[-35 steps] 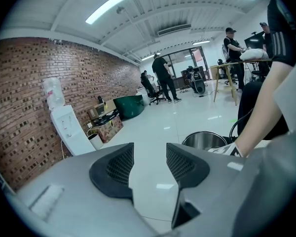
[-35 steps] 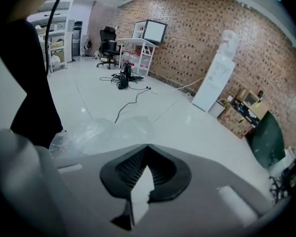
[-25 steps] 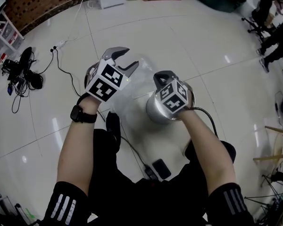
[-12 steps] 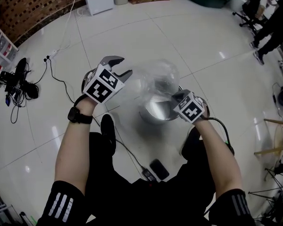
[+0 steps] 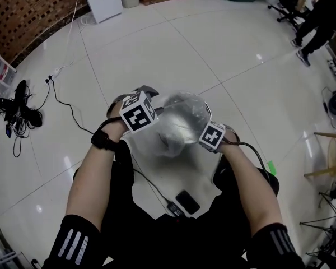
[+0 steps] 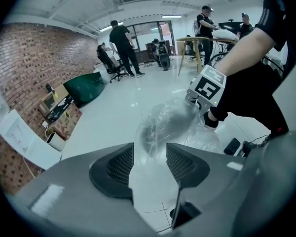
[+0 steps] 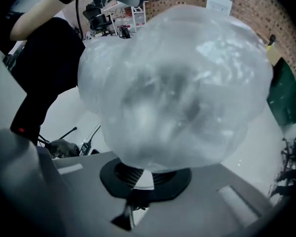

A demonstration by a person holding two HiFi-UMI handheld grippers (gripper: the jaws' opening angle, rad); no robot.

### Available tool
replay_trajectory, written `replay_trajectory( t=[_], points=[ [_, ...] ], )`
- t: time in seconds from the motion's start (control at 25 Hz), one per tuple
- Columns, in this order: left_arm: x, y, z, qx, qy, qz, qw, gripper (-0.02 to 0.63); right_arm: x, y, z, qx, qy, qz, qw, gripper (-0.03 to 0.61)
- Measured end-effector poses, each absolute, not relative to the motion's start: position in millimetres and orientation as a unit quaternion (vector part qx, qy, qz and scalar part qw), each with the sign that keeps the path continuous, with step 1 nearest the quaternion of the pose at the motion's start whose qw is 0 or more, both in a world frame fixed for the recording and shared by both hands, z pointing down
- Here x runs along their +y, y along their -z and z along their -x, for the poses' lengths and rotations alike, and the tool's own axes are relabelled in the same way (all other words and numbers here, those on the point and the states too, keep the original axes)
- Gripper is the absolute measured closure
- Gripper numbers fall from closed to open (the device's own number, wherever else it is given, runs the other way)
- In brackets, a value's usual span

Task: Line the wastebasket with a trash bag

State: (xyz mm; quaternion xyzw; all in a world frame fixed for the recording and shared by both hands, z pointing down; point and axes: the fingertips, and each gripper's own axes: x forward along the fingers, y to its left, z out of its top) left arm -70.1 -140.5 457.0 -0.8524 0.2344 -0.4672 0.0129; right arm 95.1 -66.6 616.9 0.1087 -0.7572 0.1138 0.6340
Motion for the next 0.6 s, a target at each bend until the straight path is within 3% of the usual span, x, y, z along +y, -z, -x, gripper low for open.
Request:
replay_trajectory(
  t=[0.2,0.32,0.6],
  points=[
    [-143,-469,38,0.204,0.475,0.856,0.012,0.413,-73,-613,-107,-0.757,-0.107,-0.109,0.636,0.566],
    [-142,-478,27,0.193,0.478,0.857,0.003,0.413,-77,-601,-109,-0.773,-0.093,-0.109,0.618,0.477],
    [-145,-511,0,0.167,0.499,0.85,-0.011,0.413,-72,-567,-126,-0.796,-0.097,-0.088,0.591,0.439]
  ],
)
